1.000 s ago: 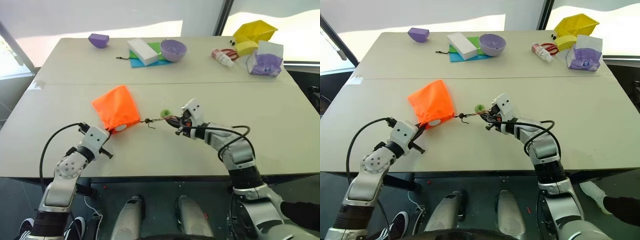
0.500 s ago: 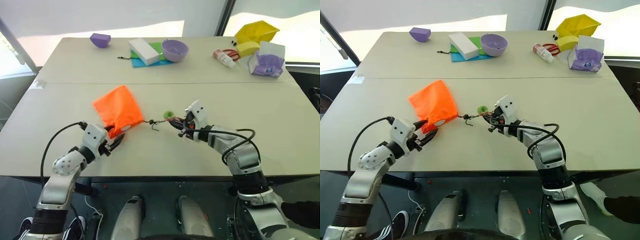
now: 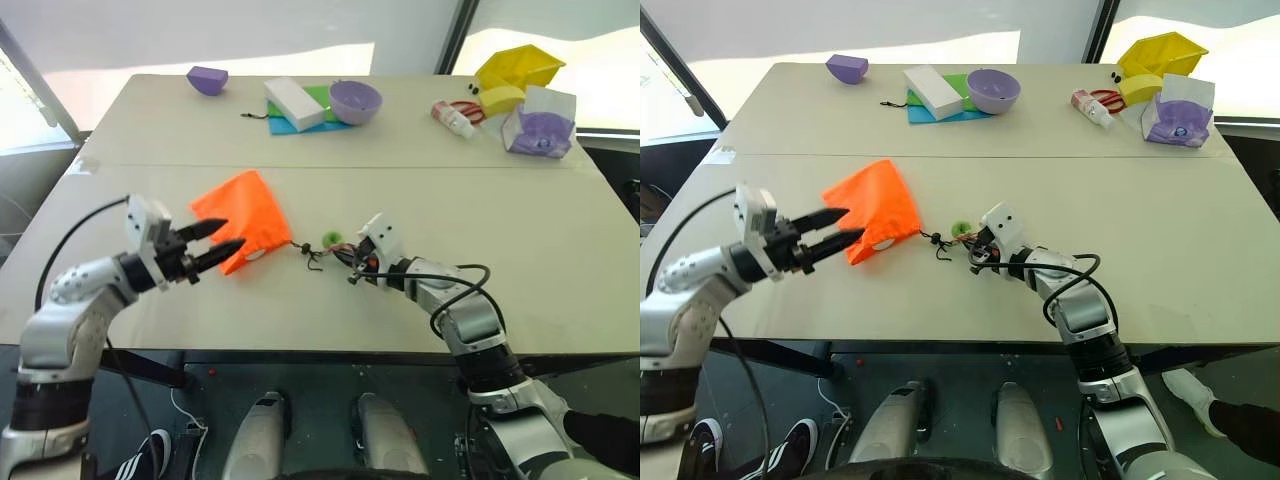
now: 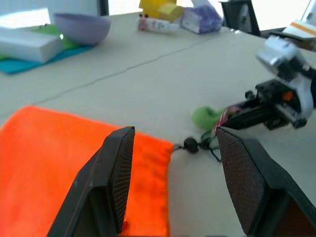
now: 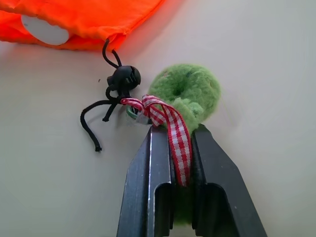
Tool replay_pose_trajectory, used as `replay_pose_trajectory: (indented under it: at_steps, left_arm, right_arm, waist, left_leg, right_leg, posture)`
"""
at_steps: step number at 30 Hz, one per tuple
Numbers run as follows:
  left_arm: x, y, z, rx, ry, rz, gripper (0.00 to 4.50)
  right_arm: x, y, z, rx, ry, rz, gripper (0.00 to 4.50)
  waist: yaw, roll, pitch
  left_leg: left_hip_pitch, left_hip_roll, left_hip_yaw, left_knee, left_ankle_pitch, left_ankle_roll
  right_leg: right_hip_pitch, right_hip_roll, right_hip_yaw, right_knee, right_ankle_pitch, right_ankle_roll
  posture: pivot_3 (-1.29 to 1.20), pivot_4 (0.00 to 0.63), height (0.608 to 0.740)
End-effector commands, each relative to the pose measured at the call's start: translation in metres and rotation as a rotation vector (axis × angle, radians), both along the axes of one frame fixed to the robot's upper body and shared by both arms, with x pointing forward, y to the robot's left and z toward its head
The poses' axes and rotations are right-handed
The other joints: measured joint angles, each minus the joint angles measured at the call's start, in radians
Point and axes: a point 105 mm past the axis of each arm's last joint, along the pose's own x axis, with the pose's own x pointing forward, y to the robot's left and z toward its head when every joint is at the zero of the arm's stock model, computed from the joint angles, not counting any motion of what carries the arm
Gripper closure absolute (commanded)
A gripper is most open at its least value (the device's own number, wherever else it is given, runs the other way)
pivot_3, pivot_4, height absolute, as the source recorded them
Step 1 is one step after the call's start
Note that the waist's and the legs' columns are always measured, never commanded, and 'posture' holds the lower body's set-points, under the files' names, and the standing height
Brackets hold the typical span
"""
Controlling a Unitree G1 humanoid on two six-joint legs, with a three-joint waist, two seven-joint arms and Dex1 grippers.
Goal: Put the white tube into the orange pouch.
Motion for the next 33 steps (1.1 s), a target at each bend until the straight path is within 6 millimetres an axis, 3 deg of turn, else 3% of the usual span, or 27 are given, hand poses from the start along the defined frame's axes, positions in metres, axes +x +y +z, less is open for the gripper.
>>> replay_pose_trajectory:
  at_steps: [1,3,9,14,18,28,33]
  left_arm:
    - [0.018,-0.023,-0.009,0.046,0.042,-0.107,1.72]
    - [0.027,-0.034,-0.012,0.058,0.087,-0.194,1.72]
    - [0.042,-0.036,-0.031,0.197,0.172,-0.348,1.72]
    - [0.063,-0.062,-0.040,0.318,0.136,-0.430,1.72]
    - [0.063,-0.086,-0.047,0.386,0.146,-0.550,1.72]
    - [0.065,-0.092,-0.061,0.628,0.109,-0.624,1.72]
    - [0.069,-0.094,-0.062,0.634,0.086,-0.589,1.72]
  right_arm:
    - [0.007,0.002,0.008,-0.013,-0.077,-0.023,4.50]
    - [0.008,0.003,0.010,0.003,-0.080,-0.032,4.50]
    - [0.007,0.003,0.012,-0.003,-0.109,-0.039,4.50]
    - [0.008,0.008,0.014,0.015,-0.119,-0.052,4.50]
    - [0.009,0.010,0.015,0.018,-0.128,-0.061,4.50]
    - [0.006,0.014,0.017,0.030,-0.137,-0.068,4.50]
    - [0.005,0.015,0.017,0.034,-0.139,-0.073,4.50]
  waist:
    - [0.003,0.000,0.000]
    - [0.003,0.000,0.000]
    - [-0.007,0.000,0.000]
    - [0.004,0.000,0.000]
    - [0.003,-0.001,0.000]
    - [-0.001,-0.001,0.000]
    - [0.000,-0.001,0.000]
  left_leg:
    - [0.000,-0.001,0.000,0.000,0.000,0.000]
    - [0.001,-0.002,0.000,0.000,0.001,0.000]
    - [0.000,-0.002,0.000,-0.002,0.001,0.000]
    - [-0.001,-0.002,-0.001,-0.001,0.001,0.000]
    - [-0.002,-0.004,0.000,0.000,0.001,0.000]
    - [-0.002,-0.004,-0.001,0.000,0.001,0.001]
    - [-0.002,-0.004,-0.001,0.000,0.001,0.001]
  right_leg:
    - [0.001,0.000,0.000,0.000,0.000,0.001]
    - [0.001,0.000,0.000,0.000,0.002,0.003]
    - [-0.001,0.000,0.000,0.001,0.002,0.004]
    - [-0.001,0.000,-0.001,0.002,0.002,0.005]
    - [-0.001,-0.001,-0.001,0.001,0.003,0.007]
    - [-0.003,-0.001,-0.001,0.003,0.003,0.009]
    - [-0.002,-0.001,-0.001,0.003,0.003,0.009]
  posture:
    - [0.00,0.150,0.740]
    - [0.00,0.150,0.740]
    - [0.00,0.150,0.740]
    - [0.00,0.150,0.740]
    - [0.00,0.150,0.740]
    - [0.00,0.150,0.740]
    - [0.00,0.150,0.740]
